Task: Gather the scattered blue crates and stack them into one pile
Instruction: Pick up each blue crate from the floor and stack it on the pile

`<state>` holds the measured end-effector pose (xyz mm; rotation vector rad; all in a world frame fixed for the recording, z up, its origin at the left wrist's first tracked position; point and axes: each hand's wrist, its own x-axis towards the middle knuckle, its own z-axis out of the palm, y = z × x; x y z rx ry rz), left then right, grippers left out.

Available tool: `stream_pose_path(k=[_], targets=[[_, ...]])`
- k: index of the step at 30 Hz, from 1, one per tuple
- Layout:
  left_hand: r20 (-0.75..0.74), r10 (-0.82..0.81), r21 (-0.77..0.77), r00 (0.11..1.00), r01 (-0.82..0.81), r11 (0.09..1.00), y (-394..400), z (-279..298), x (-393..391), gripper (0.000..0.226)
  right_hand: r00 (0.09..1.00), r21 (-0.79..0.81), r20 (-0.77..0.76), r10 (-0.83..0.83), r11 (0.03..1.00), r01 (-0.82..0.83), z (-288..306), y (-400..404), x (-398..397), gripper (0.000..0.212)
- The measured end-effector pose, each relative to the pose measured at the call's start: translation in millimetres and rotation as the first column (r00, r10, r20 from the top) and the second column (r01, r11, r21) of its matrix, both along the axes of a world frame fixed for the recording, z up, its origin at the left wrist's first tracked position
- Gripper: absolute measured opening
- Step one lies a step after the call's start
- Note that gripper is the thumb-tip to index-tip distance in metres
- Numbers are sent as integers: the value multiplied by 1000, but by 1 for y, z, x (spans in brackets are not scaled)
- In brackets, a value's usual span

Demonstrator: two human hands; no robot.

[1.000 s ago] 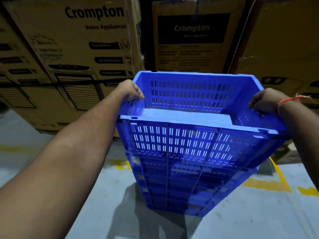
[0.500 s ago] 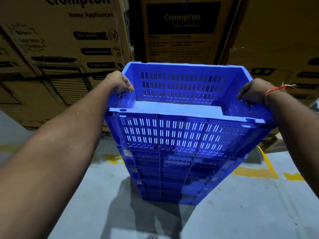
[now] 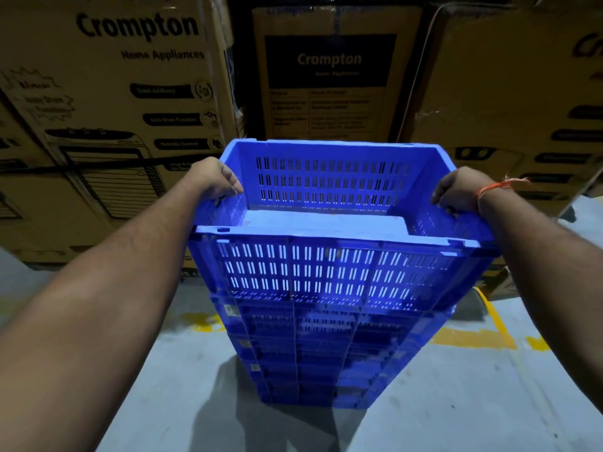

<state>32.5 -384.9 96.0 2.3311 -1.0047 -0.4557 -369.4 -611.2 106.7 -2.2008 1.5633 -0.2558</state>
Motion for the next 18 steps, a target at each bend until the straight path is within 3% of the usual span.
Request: stream_pose_path(k=[18], targets=[[23,7,24,1000,-7,1000,1,2,-3,10,1000,-16,15,-15,1000,15,4,8,-1,19]])
